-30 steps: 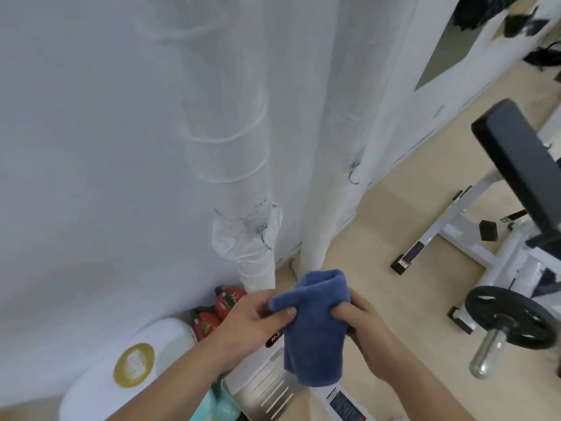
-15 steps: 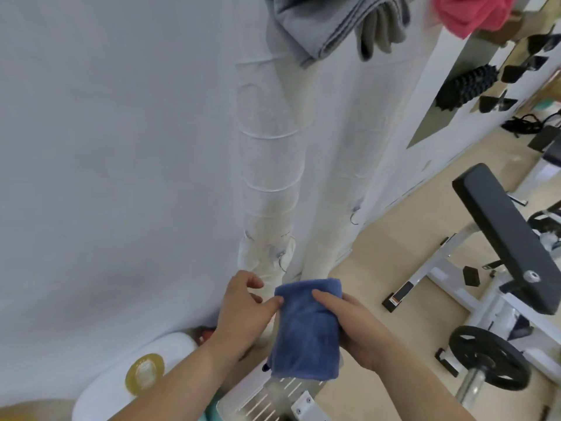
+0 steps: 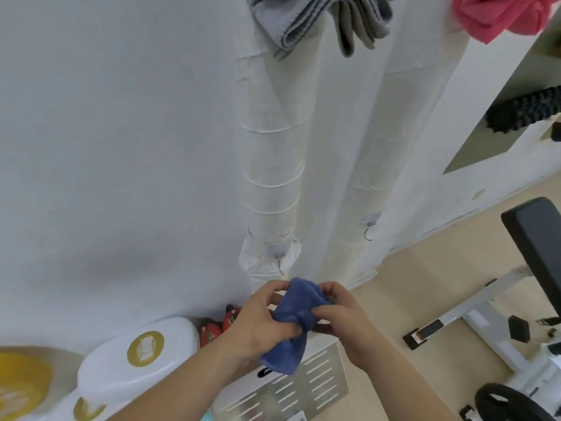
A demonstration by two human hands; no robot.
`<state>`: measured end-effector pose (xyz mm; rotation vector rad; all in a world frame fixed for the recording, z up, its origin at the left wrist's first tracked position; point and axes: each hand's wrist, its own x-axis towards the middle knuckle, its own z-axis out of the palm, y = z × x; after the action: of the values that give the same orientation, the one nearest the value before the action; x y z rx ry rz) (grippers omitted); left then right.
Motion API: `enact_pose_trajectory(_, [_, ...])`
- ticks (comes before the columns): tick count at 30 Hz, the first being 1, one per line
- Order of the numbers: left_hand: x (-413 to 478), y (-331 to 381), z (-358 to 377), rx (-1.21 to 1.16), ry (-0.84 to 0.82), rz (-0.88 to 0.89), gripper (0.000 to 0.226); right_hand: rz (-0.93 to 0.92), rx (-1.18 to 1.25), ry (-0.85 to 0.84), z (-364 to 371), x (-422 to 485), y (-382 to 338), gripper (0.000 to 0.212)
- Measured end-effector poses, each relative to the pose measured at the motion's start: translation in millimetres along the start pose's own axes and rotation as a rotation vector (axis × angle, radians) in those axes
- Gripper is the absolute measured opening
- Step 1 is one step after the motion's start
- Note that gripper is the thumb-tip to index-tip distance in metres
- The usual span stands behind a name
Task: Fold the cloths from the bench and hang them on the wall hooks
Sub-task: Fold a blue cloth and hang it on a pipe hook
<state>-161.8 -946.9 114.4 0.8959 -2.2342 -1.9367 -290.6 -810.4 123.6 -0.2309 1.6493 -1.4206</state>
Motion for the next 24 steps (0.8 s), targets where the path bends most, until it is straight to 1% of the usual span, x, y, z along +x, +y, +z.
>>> enact_pose_trajectory(1, [1, -1, 2, 0.017, -0.004, -0.018, 0.072, -0.026, -0.072, 0.003, -3, 3, 0, 0.038])
enact_pose_trajectory(2, [2, -2, 4, 0.028, -0.014, -0.037, 0.074, -0.032, -0.083, -0.02, -6, 6, 1, 0.036])
enact_pose_trajectory(4, [6, -5, 9, 0.034, -0.038, -0.045, 0.077, -0.02, 0.017, -0.099, -7, 8, 0, 0.027])
enact_pose_trajectory(6, [7, -6, 13, 0.032, -0.052, -0.032, 0.072, -0.028, 0.105, -0.132, -7, 9, 0, 0.029])
enact_pose_trajectory(7, [7, -6, 13, 0.022, -0.046, -0.03, 0.069, -0.046, 0.084, -0.12, -8, 11, 1, 0.029])
enact_pose_trajectory(8, [6, -7, 11, 0.036, -0.04, -0.028, 0.067, -0.082, -0.006, -0.091, -10, 13, 0, 0.031])
enact_pose_trajectory(9, [6, -9, 9, 0.066, -0.038, -0.025, 0.066, -0.123, -0.149, -0.063, -14, 17, 1, 0.04])
enact_pose_trajectory(10, [7, -10, 5, 0.117, -0.051, -0.029, 0.067, -0.162, -0.298, -0.072, -17, 19, 0, 0.054])
enact_pose_trajectory(11, [8, -10, 2, 0.169, -0.067, -0.034, 0.068, -0.186, -0.409, -0.132, -20, 22, -2, 0.067])
enact_pose_trajectory(12, [10, -9, 0, 0.225, -0.075, -0.051, 0.068, -0.195, -0.475, -0.222, -22, 24, -5, 0.075])
enact_pose_trajectory(13, [13, -6, -2, 0.269, -0.082, -0.06, 0.065, -0.198, -0.515, -0.299, -23, 28, -9, 0.076])
enact_pose_trajectory(14, [17, -4, -2, 0.304, -0.085, -0.065, 0.062, -0.211, -0.552, -0.336, -25, 33, -12, 0.072])
enact_pose_trajectory(15, [22, -2, -3, 0.324, -0.083, -0.062, 0.058, -0.24, -0.591, -0.329, -27, 37, -15, 0.063])
enact_pose_trajectory(17, [32, 2, -9, 0.35, -0.053, -0.056, 0.049, -0.3, -0.659, -0.256, -31, 47, -21, 0.044])
enact_pose_trajectory(18, [36, 2, -14, 0.352, -0.024, -0.058, 0.045, -0.313, -0.679, -0.224, -35, 52, -22, 0.04])
enact_pose_trajectory(19, [40, -1, -18, 0.34, 0.004, -0.061, 0.042, -0.306, -0.675, -0.192, -38, 57, -22, 0.04])
enact_pose_trajectory(21, [44, -11, -24, 0.237, 0.039, -0.087, 0.039, -0.235, -0.538, -0.128, -43, 68, -19, 0.043])
enact_pose_trajectory(22, [47, -17, -25, 0.133, 0.065, -0.112, 0.041, -0.193, -0.442, -0.1, -44, 75, -16, 0.046])
enact_pose_trajectory(24, [52, -24, -26, -0.164, 0.157, -0.183, 0.045, -0.133, -0.294, -0.033, -40, 91, -14, 0.049])
